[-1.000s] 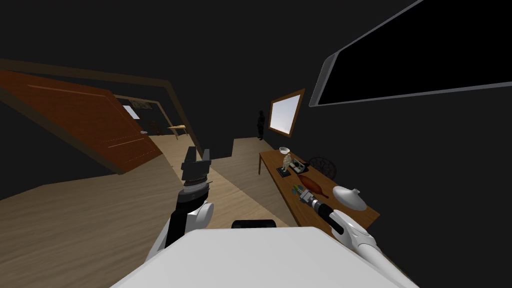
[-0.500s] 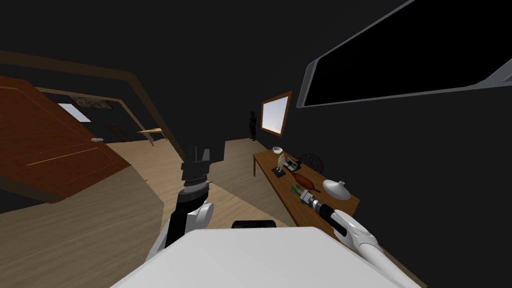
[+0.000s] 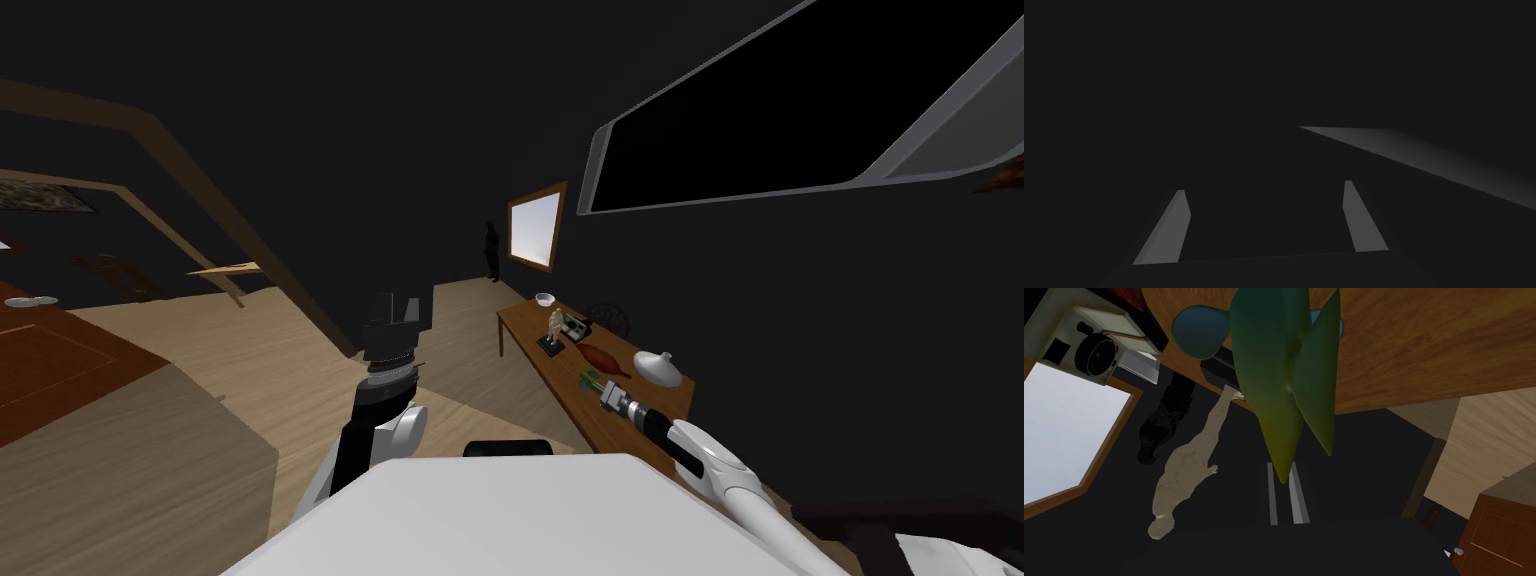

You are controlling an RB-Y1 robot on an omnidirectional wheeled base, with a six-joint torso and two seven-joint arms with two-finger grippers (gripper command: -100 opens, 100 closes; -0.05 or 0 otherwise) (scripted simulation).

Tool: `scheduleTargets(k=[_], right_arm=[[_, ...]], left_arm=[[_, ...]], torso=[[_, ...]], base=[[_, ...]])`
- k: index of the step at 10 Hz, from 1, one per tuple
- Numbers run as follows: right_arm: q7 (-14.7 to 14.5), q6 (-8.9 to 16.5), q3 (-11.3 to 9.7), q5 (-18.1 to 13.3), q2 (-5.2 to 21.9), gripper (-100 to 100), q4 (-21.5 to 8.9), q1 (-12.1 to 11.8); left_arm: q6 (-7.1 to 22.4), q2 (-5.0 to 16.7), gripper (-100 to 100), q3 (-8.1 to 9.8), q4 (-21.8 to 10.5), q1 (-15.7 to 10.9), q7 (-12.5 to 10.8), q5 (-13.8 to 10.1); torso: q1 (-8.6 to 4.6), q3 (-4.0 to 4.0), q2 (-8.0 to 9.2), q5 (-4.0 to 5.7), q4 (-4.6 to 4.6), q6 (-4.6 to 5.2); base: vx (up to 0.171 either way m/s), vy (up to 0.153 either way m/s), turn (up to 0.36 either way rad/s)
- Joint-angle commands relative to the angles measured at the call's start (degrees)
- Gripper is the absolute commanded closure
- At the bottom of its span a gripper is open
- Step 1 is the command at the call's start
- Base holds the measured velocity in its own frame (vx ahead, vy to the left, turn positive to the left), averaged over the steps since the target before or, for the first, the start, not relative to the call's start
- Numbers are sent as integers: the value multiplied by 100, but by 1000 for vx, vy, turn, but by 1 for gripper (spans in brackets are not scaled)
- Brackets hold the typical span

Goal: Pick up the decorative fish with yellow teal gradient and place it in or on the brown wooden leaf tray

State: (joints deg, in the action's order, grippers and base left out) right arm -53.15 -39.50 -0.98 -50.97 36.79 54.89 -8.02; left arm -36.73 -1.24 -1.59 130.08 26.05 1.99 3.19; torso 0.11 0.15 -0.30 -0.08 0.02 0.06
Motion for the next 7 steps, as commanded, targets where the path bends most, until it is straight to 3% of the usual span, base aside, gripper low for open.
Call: scheduleTargets(k=[1,4,5,6,7], right_arm=[[-33,-266,26,-104,29,100,-27,4],[-81,-683,69,-279,83,100,-91,12],[-66,-554,54,-237,68,100,-94,27],[-72,-592,55,-245,70,0,-103,25],[-111,-546,273,-152,111,100,-98,125]], left_arm=[[0,0,0,0,0,0,0,0],[0,0,0,0,0,0,0,0],[0,0,0,0,0,0,0,0],[0,0,0,0,0,-1,0,0],[0,0,0,0,0,-1,0,0]], torso=[[0,0,0,0,0,0],[7,-1,0,-2,-2,-3],[7,-1,0,-3,-2,2],[-3,-8,11,-2,-6,-6],[-13,-15,24,0,-9,-4]], base=[[84,42,-226],[101,72,-241],[46,38,-62],[7,7,11],[-37,61,49]])
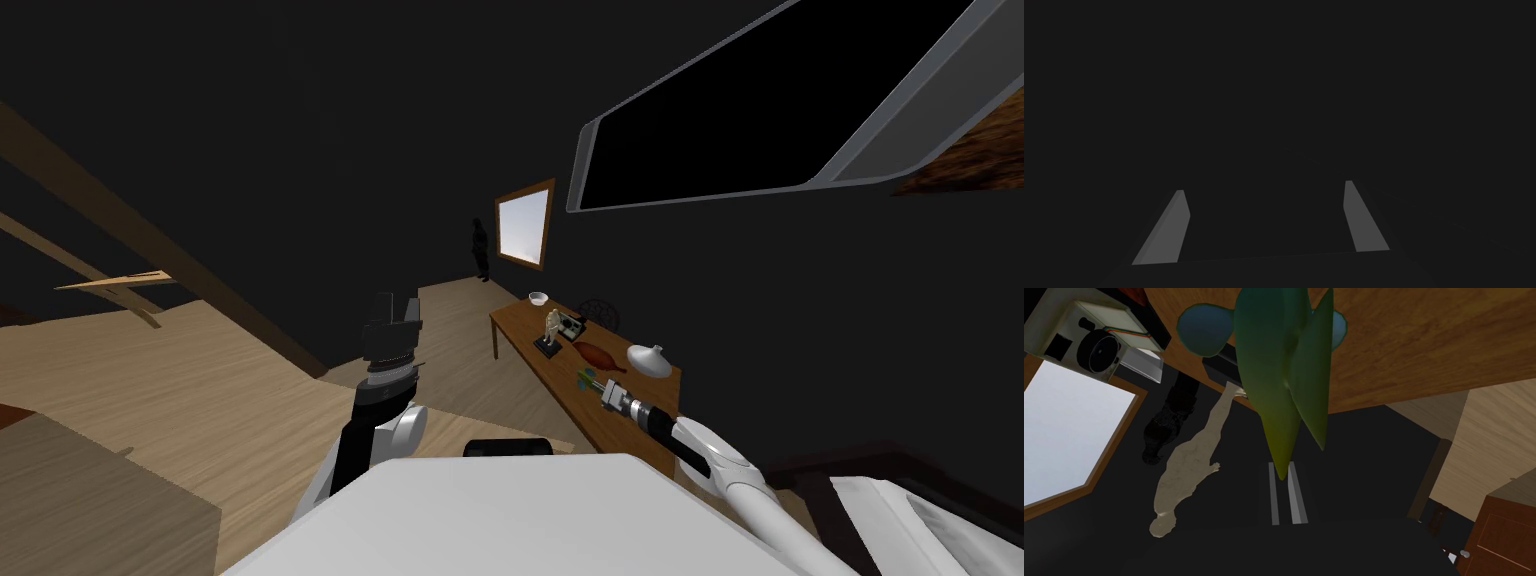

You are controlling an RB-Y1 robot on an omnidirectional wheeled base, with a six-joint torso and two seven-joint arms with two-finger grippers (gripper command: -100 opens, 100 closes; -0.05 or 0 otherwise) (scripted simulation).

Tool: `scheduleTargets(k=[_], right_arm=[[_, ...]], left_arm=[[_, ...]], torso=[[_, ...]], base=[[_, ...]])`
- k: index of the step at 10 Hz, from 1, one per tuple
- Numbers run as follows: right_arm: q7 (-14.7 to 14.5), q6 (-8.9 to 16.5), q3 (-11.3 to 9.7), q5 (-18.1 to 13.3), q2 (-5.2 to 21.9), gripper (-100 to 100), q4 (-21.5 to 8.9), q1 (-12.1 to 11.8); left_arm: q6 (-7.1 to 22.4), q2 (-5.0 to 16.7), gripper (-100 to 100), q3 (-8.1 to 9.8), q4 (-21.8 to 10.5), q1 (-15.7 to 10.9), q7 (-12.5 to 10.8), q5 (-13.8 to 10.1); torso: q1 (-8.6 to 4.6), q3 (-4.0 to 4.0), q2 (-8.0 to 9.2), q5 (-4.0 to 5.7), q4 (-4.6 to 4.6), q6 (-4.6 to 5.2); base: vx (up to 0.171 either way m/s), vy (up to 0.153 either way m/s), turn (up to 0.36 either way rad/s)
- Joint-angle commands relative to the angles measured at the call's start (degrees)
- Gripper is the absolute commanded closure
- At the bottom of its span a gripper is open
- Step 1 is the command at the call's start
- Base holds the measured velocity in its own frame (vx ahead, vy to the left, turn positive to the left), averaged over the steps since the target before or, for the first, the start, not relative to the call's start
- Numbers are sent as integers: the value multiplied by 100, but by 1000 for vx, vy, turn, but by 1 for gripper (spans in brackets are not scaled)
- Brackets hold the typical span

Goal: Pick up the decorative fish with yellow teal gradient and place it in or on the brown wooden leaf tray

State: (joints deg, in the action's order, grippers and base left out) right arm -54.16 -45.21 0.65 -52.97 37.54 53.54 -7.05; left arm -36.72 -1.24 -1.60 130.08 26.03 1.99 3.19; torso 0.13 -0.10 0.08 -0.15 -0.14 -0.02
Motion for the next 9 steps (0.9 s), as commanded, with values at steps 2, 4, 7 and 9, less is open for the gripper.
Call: scheduleTargets(k=[2,4,7,9], right_arm=[[-26,48,179,73,48,100,27,58],[-89,146,408,142,98,100,-23,161],[-247,434,808,196,226,100,-209,349],[-359,689,1023,182,323,100,-388,475]], left_arm=[[0,0,0,0,0,0,0,0],[0,0,0,0,0,0,0,0],[0,0,0,0,0,0,0,0],[0,0,0,0,0,0,0,0]], torso=[[13,-5,8,-3,-1,2],[14,-8,12,-6,-4,4],[18,-11,15,-9,-6,5],[2,-8,9,-8,-6,7]], base=[[-31,83,23],[-29,74,41],[-29,79,87],[-2,35,106]])
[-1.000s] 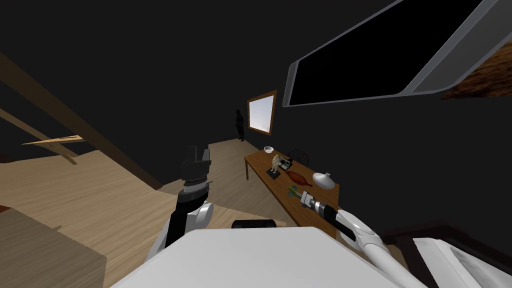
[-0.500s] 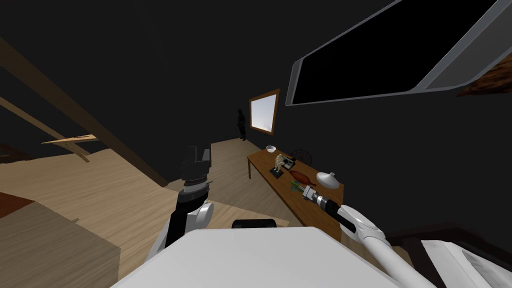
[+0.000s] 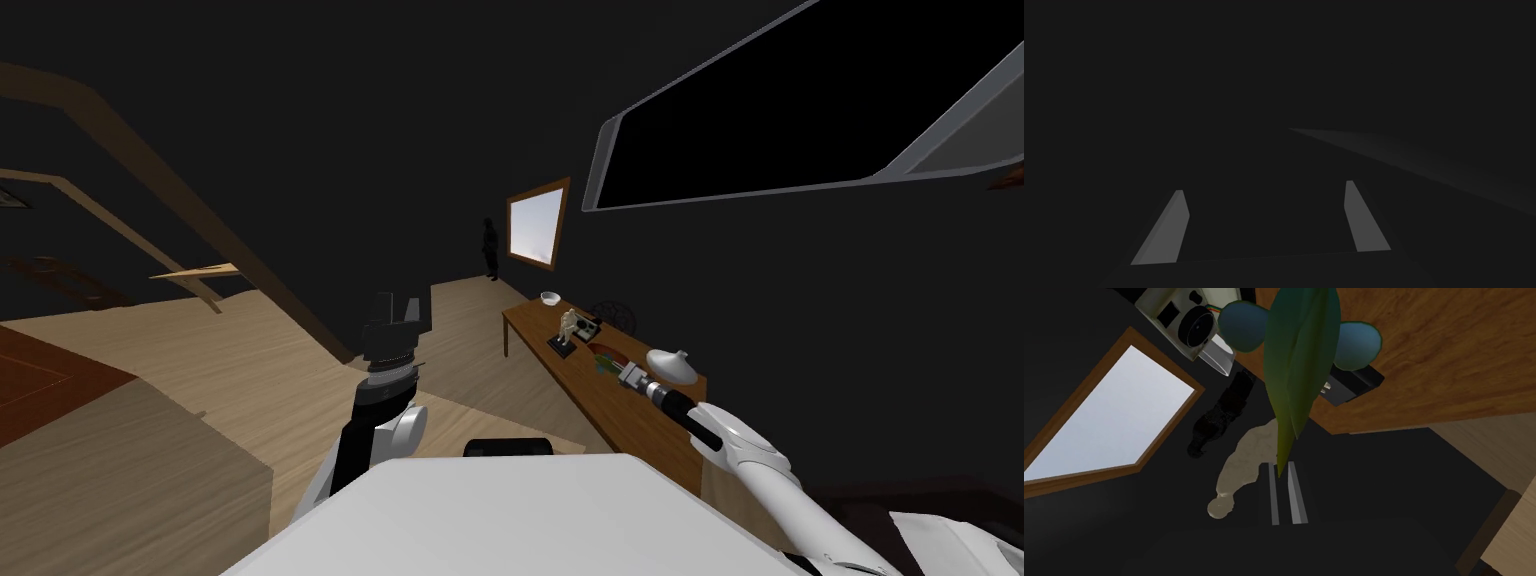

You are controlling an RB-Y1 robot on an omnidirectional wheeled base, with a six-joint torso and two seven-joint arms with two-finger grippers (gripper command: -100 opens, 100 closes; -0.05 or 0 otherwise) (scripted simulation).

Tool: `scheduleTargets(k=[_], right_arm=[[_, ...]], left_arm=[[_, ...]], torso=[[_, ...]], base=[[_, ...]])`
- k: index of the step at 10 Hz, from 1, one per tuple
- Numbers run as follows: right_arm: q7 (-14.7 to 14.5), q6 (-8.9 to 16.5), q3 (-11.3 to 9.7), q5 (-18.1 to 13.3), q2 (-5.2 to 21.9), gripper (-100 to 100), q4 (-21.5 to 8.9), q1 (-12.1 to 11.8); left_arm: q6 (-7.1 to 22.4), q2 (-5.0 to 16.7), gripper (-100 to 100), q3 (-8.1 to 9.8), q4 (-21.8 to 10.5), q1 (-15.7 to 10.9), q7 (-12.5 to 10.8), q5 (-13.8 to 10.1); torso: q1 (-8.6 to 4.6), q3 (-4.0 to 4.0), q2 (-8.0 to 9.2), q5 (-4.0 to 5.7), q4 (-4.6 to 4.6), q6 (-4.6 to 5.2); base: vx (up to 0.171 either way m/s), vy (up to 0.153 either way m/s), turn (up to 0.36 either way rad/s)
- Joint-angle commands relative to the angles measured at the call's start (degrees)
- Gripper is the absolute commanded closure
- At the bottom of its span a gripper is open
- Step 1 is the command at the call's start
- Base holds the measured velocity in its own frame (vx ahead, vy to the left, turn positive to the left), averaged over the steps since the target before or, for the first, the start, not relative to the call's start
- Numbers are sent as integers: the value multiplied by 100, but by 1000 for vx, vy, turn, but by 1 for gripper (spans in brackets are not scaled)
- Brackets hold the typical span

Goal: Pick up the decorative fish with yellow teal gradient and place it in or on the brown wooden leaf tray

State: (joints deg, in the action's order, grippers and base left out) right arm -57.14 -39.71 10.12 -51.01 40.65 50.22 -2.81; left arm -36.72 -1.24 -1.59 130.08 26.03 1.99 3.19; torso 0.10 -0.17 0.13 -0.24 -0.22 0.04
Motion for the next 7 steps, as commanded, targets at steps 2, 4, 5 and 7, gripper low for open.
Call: scheduleTargets(k=[2,4,5,7], right_arm=[[-95,237,138,-23,43,100,-127,95],[-186,558,294,-59,121,100,-371,226],[-210,671,334,-73,141,100,-459,268],[-248,898,397,-103,172,100,-641,345]], left_arm=[[0,0,0,0,0,0,0,0],[0,0,0,0,0,0,0,0],[0,0,0,0,0,0,0,0],[0,0,0,1,0,0,0,0]], torso=[[-2,0,0,1,0,1],[-8,-1,4,5,2,5],[-5,-2,4,2,-1,-1],[-5,-4,6,1,-1,5]], base=[[7,8,62],[-2,5,97],[-3,7,121],[1,1,85]])
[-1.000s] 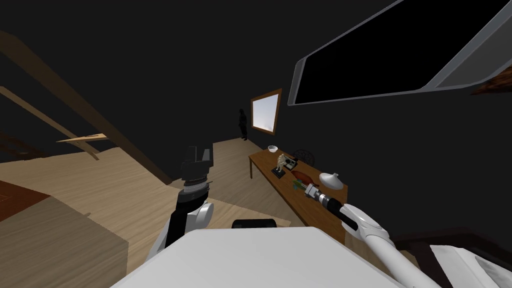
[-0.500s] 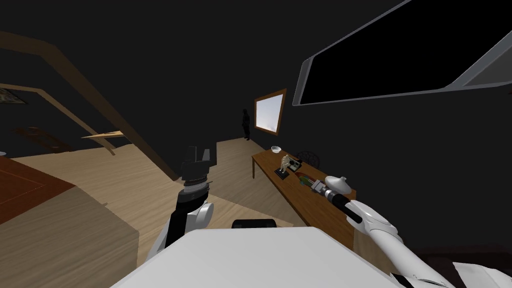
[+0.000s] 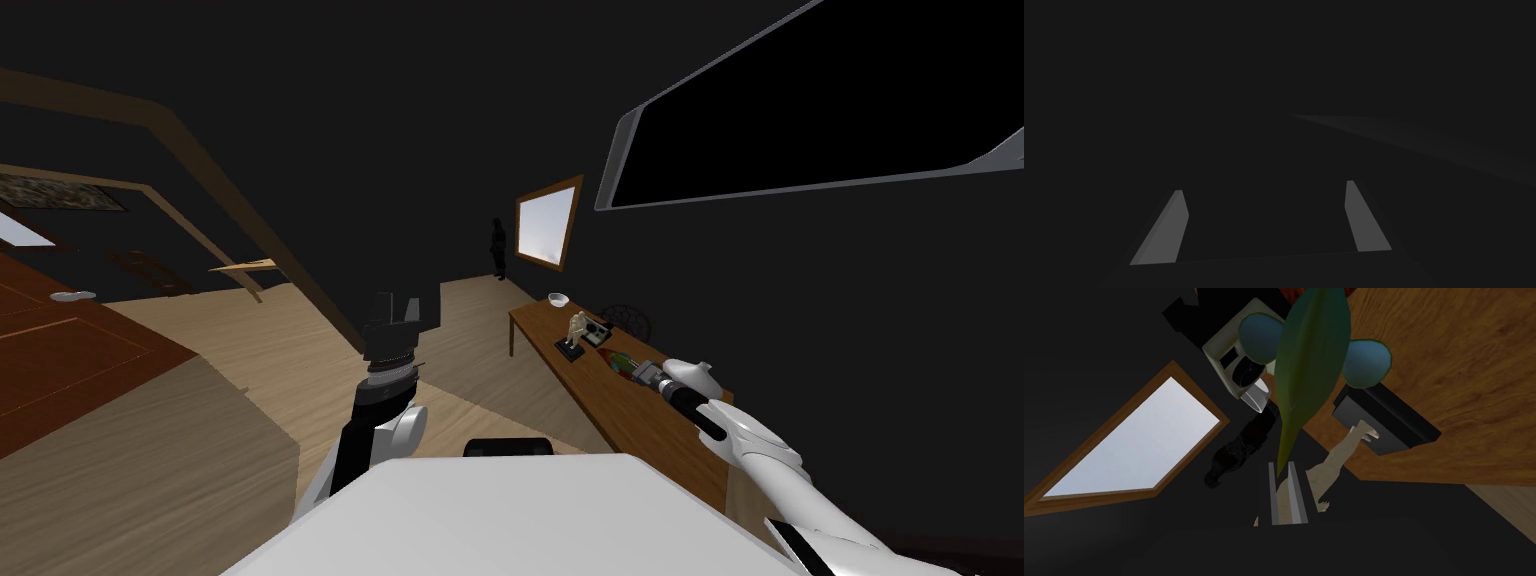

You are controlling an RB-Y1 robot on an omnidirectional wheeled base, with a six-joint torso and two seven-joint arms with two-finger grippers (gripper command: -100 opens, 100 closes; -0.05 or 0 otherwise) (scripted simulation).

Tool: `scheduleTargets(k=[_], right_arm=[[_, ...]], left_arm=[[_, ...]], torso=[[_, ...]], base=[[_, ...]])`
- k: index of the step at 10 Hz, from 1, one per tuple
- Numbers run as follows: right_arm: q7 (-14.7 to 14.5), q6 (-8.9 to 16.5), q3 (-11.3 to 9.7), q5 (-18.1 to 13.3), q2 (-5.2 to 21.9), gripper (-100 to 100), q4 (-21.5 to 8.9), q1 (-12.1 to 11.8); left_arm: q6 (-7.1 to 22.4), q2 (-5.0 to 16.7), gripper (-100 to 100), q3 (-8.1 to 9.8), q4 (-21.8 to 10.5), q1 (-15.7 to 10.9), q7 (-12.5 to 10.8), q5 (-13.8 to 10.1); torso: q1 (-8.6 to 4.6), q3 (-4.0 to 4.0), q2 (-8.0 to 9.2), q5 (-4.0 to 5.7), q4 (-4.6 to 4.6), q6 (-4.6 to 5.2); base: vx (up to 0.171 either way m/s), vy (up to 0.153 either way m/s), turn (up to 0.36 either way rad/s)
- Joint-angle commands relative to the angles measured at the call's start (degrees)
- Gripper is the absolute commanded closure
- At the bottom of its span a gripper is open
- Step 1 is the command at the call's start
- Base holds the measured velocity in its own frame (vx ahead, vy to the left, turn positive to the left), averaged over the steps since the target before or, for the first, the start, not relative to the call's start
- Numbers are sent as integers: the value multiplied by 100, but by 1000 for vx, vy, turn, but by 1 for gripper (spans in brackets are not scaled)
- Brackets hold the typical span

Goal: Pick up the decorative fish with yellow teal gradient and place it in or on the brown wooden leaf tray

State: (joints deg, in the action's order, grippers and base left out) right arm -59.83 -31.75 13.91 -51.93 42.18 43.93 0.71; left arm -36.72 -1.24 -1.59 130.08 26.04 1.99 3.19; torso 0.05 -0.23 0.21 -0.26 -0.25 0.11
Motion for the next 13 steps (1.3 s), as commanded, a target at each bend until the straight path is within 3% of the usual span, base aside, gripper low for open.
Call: scheduleTargets(k=[1,3,7,13], right_arm=[[7,213,40,-27,30,100,-104,26],[-4,322,58,-44,39,100,-194,55],[-35,787,82,-150,64,100,-582,138],[-73,1112,-25,-381,102,100,-809,154]], left_arm=[[0,0,0,0,0,0,0,0],[0,0,0,0,0,0,0,0],[0,0,0,0,0,0,0,0],[0,1,0,1,0,1,0,0]], torso=[[0,0,0,0,0,0],[-1,-3,3,-3,-3,0],[-3,-4,3,-6,-5,1],[-11,-7,6,-11,-8,4]], base=[[1,-7,67],[2,-16,48],[12,-36,62],[25,-81,39]])
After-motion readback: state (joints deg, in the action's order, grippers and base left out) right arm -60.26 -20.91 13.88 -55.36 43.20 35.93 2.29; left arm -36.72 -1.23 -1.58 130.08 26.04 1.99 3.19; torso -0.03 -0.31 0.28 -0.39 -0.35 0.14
